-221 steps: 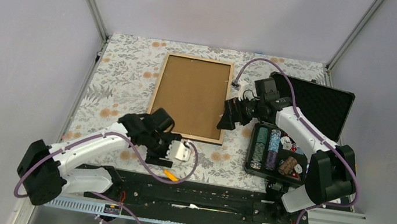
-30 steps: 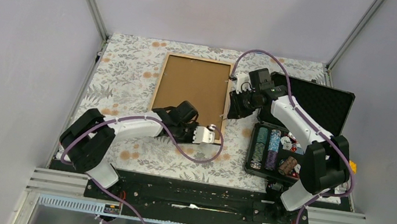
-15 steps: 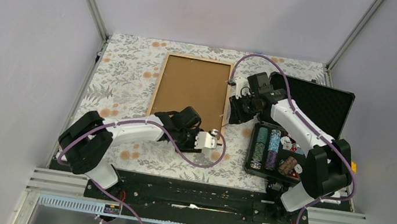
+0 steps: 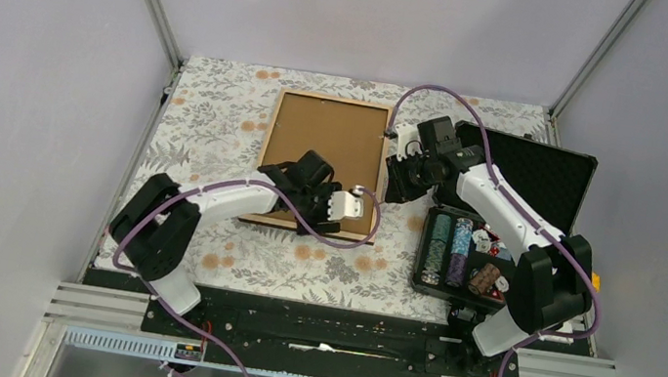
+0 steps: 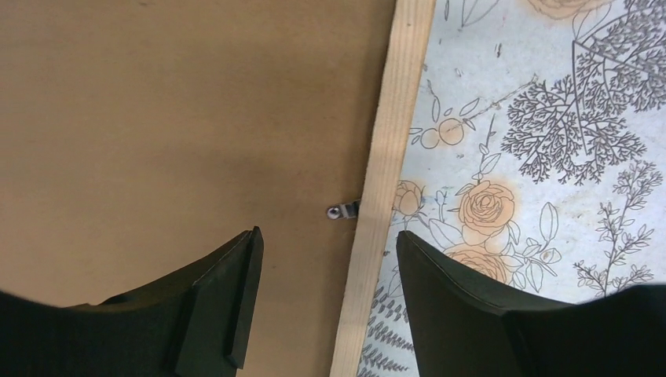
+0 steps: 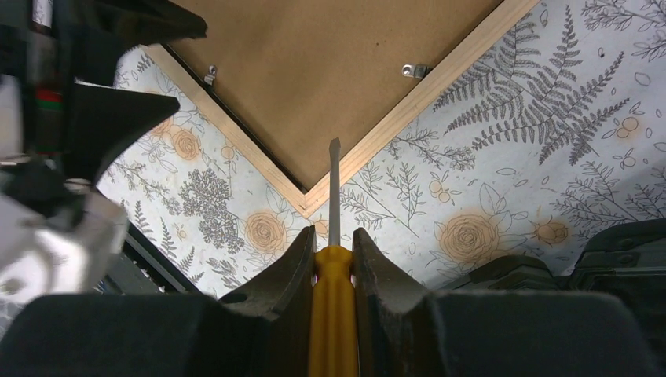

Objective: Take the photo out of the frame

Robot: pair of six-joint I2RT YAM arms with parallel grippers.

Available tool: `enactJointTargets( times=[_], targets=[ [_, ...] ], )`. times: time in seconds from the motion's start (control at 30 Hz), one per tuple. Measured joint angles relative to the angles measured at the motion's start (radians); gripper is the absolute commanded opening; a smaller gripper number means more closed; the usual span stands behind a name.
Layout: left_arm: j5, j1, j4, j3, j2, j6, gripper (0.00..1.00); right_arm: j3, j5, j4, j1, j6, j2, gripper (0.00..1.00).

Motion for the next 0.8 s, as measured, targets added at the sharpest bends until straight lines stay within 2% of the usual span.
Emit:
enactJointTargets(
  times=[0.13,0.3,0.47,0.63,0.8],
  targets=[
    [0.014,-0.002,-0.004,0.0,0.065,0.01,0.64,0.009,0.0,0.0,0.0,0.0,0.002,0.0],
    [0.037,-0.01,-0.008,-0.003,0.088,0.007,0.4,0.009,0.0,-0.002,0.0,0.0,0.003,0.0],
    [0.013,-0.087,0.046,-0.058,0.063,0.004,0.22,-0.001,0.016,-0.005,0.013,0.0,0.003,0.0],
    [0.025,-0.163,0.083,-0.09,0.042,-0.034,0.16,-0.04,0.019,-0.008,0.04,0.0,0.001,0.0],
    [0.04,-0.168,0.107,-0.107,0.031,-0.062,0.16,-0.084,0.026,-0.01,0.049,0.001,-0.034,0.0]
  ],
)
